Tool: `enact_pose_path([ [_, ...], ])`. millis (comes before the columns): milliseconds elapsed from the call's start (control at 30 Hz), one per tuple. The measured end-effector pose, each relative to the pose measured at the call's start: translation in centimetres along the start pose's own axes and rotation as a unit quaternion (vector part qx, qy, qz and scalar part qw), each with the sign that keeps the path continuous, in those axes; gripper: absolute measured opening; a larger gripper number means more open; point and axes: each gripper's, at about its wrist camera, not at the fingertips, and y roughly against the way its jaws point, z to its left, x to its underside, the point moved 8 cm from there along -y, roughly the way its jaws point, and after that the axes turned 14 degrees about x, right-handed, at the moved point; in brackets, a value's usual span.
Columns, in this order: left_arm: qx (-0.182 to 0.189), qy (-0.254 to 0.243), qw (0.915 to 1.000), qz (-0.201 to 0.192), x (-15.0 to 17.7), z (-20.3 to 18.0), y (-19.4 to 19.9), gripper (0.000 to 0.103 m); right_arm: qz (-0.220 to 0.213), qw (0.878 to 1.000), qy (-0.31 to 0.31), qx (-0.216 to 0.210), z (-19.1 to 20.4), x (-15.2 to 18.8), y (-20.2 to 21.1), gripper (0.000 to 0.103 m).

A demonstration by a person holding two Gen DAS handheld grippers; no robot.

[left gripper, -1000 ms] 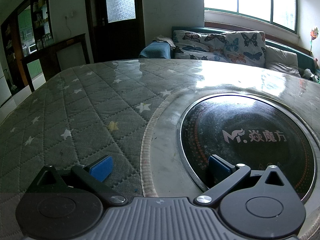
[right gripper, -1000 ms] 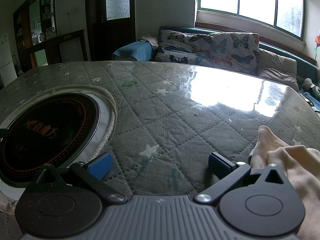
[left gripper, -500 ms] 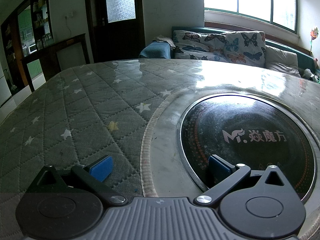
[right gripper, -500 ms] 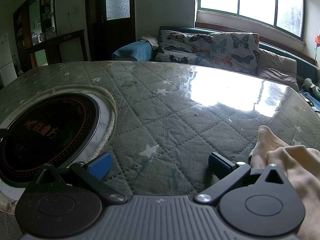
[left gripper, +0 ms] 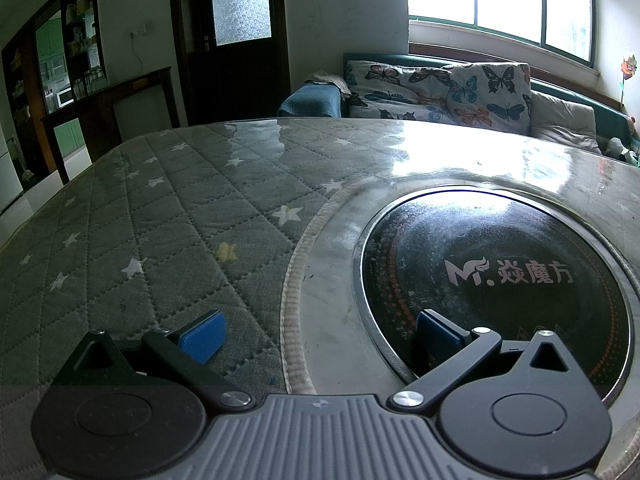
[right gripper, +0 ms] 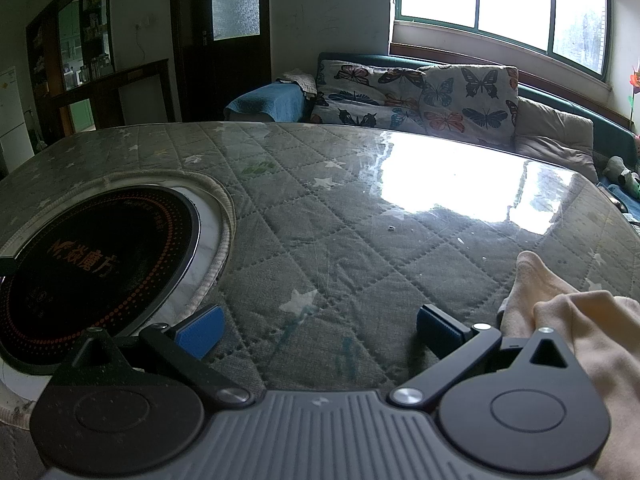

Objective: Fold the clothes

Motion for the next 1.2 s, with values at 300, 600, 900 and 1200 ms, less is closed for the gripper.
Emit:
enact_pose_path([
  [300, 0.000, 0.000, 1.0000, 0.000, 0.00, 0.00, 0.00, 0.103, 0.000, 1.000, 0.000, 0.000, -0.01, 0.00, 0.00, 0.103],
  [600, 0.000, 0.000, 1.0000, 0.000, 0.00, 0.01, 0.00, 0.103, 0.000, 1.000, 0.000, 0.000, 0.01, 0.00, -0.02, 0.103],
  [900, 0.000, 0.000, 1.0000, 0.000, 0.00, 0.01, 0.00, 0.103, 0.000, 1.000, 0.000, 0.000, 0.01, 0.00, -0.02, 0.103],
  [1200, 0.000, 0.000, 1.0000, 0.000, 0.00, 0.02, 0.00, 0.103, 0.000, 1.000, 0.000, 0.000, 0.01, 0.00, -0.02, 0.103],
])
